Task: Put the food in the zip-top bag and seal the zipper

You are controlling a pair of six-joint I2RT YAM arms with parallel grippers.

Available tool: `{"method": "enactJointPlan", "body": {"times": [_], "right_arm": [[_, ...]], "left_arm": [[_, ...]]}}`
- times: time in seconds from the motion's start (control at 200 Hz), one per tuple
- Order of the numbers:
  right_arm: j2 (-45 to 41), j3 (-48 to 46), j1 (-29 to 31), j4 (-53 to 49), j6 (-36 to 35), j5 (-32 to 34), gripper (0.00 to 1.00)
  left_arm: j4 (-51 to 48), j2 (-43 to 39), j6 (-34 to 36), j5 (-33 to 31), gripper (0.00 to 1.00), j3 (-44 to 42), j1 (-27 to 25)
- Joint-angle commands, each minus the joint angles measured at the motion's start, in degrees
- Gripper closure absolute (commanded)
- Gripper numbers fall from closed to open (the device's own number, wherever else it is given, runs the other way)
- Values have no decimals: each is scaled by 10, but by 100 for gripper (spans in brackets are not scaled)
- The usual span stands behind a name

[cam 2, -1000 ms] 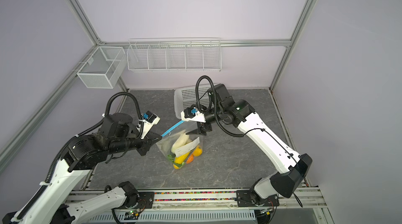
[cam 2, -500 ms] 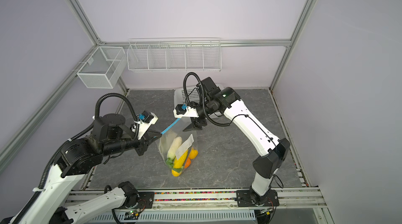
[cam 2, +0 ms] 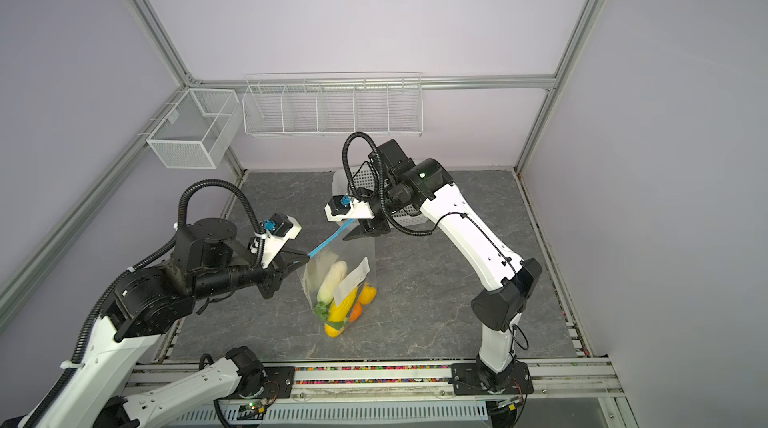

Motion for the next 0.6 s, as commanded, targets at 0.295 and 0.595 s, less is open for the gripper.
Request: {"method": "enactJointPlan", "body": {"times": [0.295, 0.595], "right_arm": [[102, 108, 9, -101, -58, -1, 67], [91, 109, 10, -116, -68, 0, 94]], "left_arm": [[17, -15, 11, -2, 100, -15, 3], [26, -18, 5, -7, 100, -26, 3]]}}
